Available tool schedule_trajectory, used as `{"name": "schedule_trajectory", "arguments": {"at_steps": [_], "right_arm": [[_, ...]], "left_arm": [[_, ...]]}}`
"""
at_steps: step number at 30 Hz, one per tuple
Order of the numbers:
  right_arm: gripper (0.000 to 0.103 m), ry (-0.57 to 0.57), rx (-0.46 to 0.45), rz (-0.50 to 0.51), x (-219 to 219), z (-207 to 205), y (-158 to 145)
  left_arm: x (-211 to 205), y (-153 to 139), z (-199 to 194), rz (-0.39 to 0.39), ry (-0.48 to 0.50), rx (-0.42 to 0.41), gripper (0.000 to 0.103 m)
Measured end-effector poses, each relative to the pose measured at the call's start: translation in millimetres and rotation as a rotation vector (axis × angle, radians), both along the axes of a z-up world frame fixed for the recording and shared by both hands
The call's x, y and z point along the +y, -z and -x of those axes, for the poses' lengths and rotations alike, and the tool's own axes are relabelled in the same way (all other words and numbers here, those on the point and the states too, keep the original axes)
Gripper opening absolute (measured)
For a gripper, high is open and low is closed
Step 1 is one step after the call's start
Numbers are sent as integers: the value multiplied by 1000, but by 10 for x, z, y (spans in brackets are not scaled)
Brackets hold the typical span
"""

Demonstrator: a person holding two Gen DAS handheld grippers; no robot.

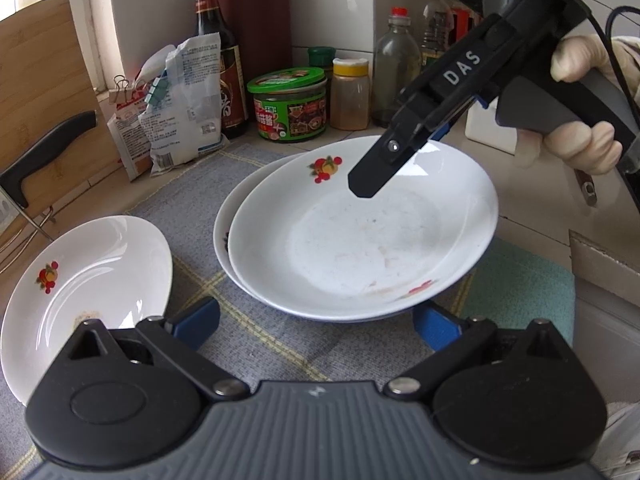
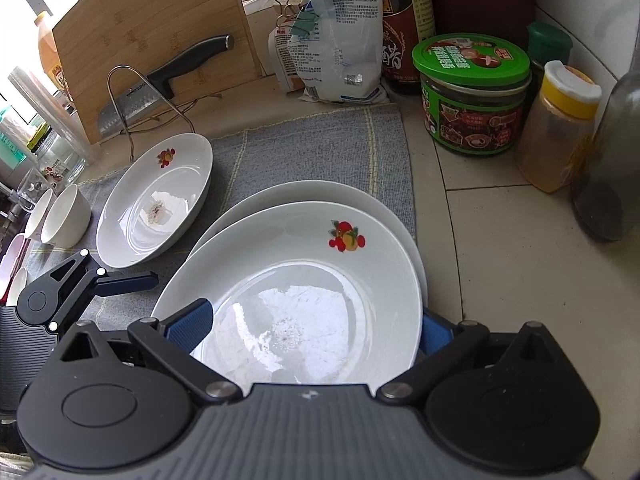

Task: Organize plates and bowls
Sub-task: 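Set the plate flat on the stack and open the right gripper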

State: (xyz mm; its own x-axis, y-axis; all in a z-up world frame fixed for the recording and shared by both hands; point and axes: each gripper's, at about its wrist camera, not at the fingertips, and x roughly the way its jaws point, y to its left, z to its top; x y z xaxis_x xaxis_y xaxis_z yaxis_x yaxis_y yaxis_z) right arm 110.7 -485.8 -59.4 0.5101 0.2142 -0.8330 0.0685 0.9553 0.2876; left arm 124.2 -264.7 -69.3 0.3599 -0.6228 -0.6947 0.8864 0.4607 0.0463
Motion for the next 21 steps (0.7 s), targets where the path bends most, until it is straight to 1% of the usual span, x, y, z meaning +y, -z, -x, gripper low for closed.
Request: {"name": "schedule_trajectory", "arguments": {"at_steps": [11,16,21], "right_arm": [[103,64,40,93,86,44,3],[103,55,21,134,178,59,-32],[103,33,-28,200,385,110,-106]], "left_arm": [[130,-34,30,28,-4,-10,102],[230,-111,81,50,-18,-16,102],[434,-258,107,91,-79,-27,102]]}}
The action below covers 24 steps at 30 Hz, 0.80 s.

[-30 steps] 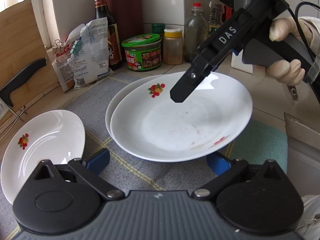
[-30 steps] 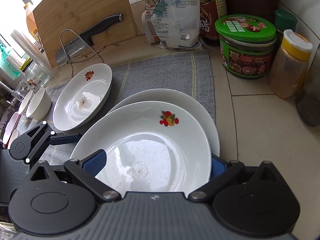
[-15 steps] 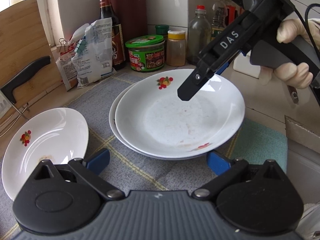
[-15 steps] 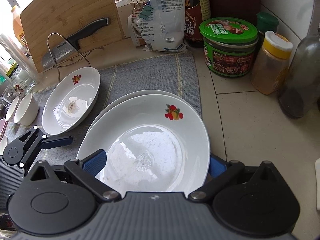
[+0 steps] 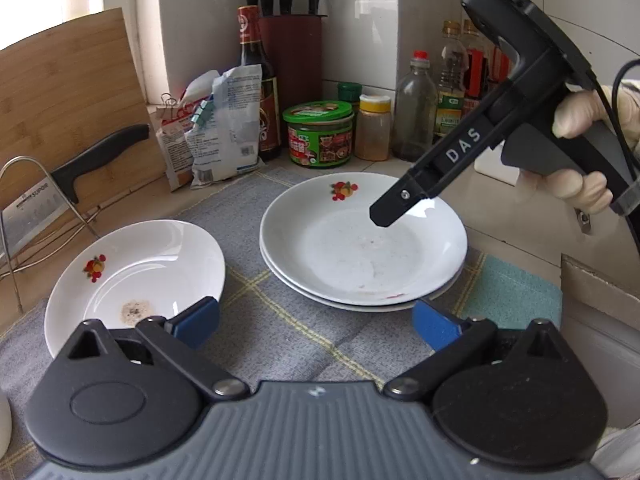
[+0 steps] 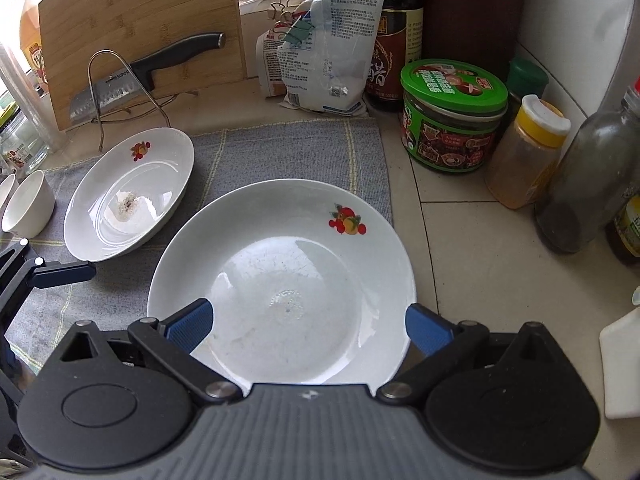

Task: Organize plates and bowls
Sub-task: 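Set the plate flat on the stack and open the right gripper, then reach the right gripper to the stained fruit plate and grasp its rim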

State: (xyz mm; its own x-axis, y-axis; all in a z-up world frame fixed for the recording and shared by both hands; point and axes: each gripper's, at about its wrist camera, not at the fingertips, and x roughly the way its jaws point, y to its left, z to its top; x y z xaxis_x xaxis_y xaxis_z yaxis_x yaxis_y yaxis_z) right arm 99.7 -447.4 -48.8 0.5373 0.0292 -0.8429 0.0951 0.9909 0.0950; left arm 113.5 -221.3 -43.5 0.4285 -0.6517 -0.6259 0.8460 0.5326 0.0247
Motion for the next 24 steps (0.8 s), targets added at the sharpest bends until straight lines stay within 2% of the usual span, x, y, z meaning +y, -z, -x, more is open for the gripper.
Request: {"name": "schedule_trajectory", "arguments": {"at_steps": [7,12,19,24], "right_arm": [[103,-46,-81,110,458,135,-59],[103,-49,-138,111,793,247,-77],[103,-92,-170,127,1265,314,-84],[103,-77,-171,121,1520,356,-72]], "left_arm": [[382,-192,25,24,-133,-57,102],[692,-247,65,5,-240,-84,102],[1164,-241,112,-34,-351,-68,102],[1381,-234,122,-27,-357,-41,102]]}}
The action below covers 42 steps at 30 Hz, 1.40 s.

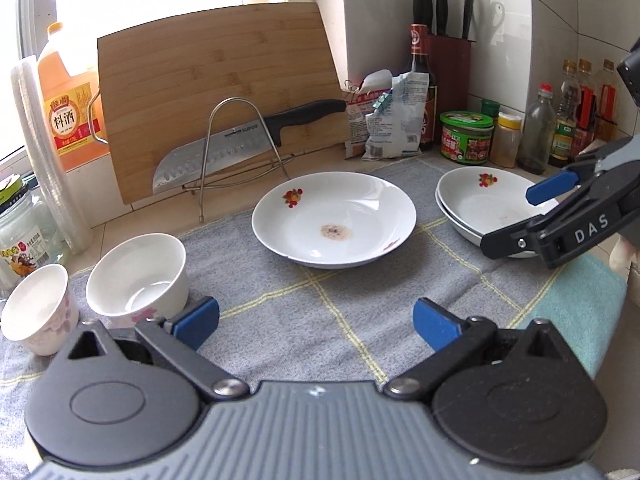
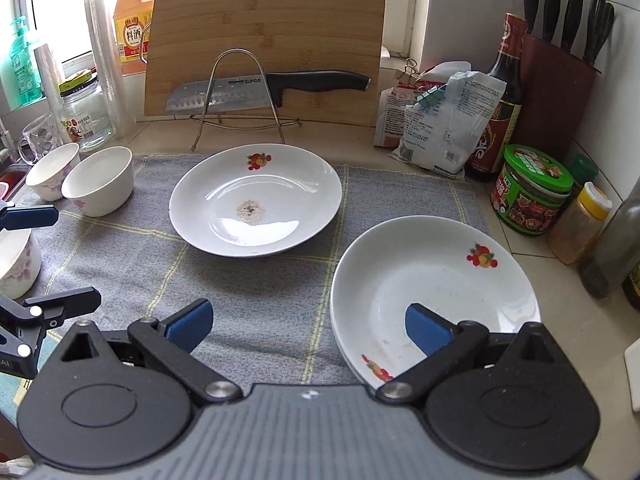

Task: Organize plates and bowls
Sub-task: 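Reach the right gripper to the stained fruit plate and grasp its rim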

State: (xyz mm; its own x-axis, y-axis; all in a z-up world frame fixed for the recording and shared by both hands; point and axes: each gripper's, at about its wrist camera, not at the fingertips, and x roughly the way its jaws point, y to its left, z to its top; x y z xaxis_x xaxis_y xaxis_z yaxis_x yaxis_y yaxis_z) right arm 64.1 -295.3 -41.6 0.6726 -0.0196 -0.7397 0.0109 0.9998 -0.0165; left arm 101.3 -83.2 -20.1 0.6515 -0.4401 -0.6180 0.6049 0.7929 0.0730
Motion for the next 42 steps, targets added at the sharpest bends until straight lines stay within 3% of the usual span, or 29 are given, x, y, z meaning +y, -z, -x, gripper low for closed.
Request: {"name": "schedule_trajectory", "arguments": {"at_steps": [6,11,26,32,42], "right_arm": [[103,19,-3,-25,182,26,29],[103,-31,5,-46,179,-61,61],[103,-250,0,-119,-385,-707,71],[103,-303,44,-164,-500,-986,140],[103,-306,108,-153,-512,-1270,243]], "left_arm": [[44,49,-20,-2,-24,18,102],[-62,111,-72,-12,-78,26,102],[-687,402,-361,-115,-215,98,102],[-818,520,-473,-124,-189,131,102],[-877,690,-710,-61,-124,188,102]]}}
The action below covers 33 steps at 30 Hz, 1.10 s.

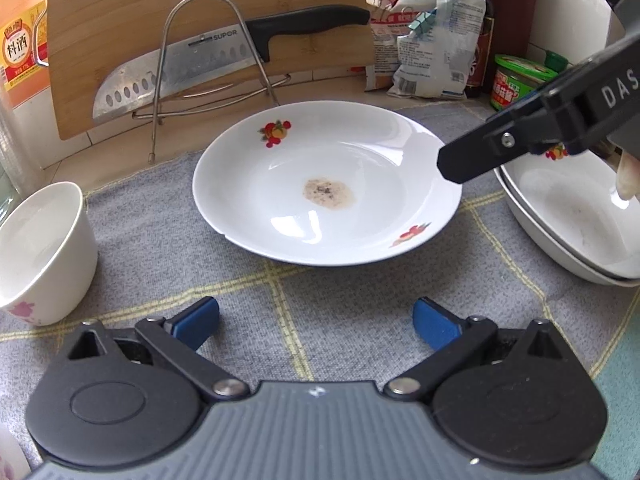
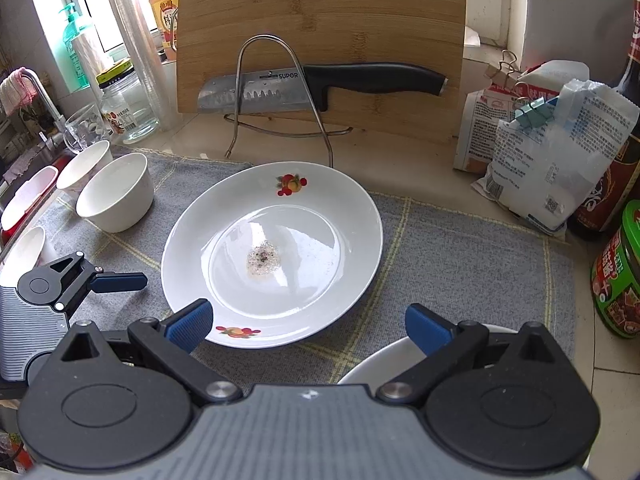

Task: Organize plates and bowls
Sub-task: 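Reach the right gripper to the stained fruit plate and grasp its rim, then lift the stained plate with the right gripper and carry it toward the stack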

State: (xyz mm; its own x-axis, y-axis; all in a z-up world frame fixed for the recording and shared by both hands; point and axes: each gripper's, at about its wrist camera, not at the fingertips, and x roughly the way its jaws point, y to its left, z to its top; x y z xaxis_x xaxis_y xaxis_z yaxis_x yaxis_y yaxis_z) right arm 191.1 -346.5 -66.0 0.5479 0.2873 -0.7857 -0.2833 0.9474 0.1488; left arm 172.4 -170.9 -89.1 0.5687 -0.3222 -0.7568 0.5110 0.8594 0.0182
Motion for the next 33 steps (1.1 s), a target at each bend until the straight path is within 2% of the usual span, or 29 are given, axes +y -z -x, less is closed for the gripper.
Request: {"name": "schedule_trajectory", "arguments": {"at_steps": [16,33], "right_arm": [[103,-51,113,20,74,-608,184],[103,-133,211,-38,104,-1272,321]], "left_arm": [[-23,43,-244,34,48,-22,103],[10,68,-279,53,72,-47,103]]}}
